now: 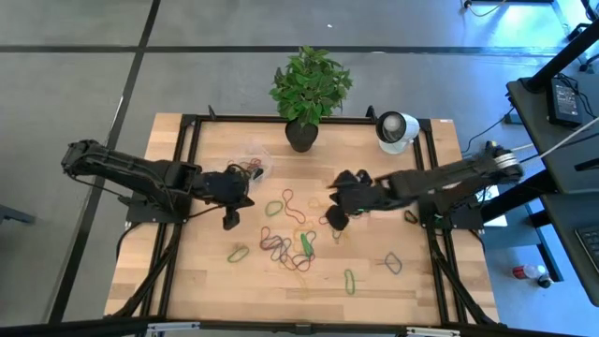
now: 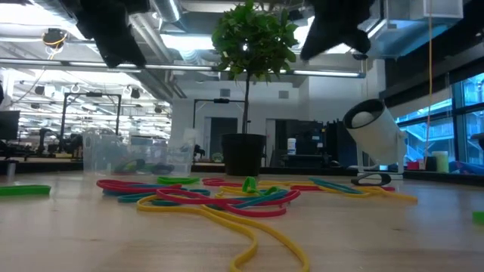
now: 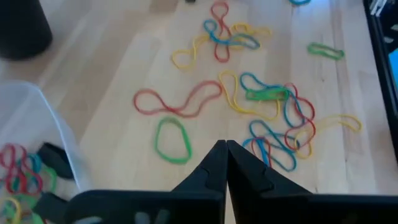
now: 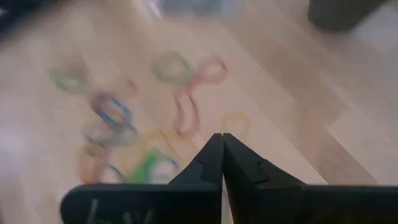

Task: Pick and place rubber bands into bin
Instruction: Put the blue rubber band into the transparent bin

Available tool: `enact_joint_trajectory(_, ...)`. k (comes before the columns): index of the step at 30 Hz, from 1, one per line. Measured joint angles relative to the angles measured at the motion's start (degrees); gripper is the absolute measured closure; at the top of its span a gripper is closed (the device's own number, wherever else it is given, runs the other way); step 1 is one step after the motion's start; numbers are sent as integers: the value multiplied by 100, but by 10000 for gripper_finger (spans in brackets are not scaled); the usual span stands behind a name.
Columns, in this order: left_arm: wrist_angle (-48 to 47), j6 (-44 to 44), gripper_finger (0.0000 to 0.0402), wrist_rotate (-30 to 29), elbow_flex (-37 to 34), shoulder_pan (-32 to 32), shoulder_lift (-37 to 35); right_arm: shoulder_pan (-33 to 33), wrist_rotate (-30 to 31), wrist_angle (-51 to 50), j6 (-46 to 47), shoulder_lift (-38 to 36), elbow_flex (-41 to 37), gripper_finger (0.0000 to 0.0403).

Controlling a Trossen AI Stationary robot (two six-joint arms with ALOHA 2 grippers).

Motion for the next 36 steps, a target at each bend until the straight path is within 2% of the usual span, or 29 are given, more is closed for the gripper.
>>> enact_joint_trajectory(6,70,228,400,-180,2,2,-242,-327,-694,-1020,-360,1397,981,391)
enact_joint_trajectory(12,141,167,400,-179,0,-21,-268,-459,-1137,-1492,-277,2167,1319,389)
enact_joint_trajectory(16,142,42,400,-179,0,-78,-226,-459,-1464,-1642,-275,2299,1171,368)
enact_joint_trajectory(19,142,-241,400,-172,1,-126,-228,-454,-1493,-1811,-276,2344,1008,343)
enact_joint_trajectory(25,150,-329,400,-192,0,-307,-229,-465,-1489,-1535,-480,2344,600,300)
enact_joint_trajectory(36,190,-443,400,-311,1,-323,-229,-603,-1480,-316,-616,2342,-403,291)
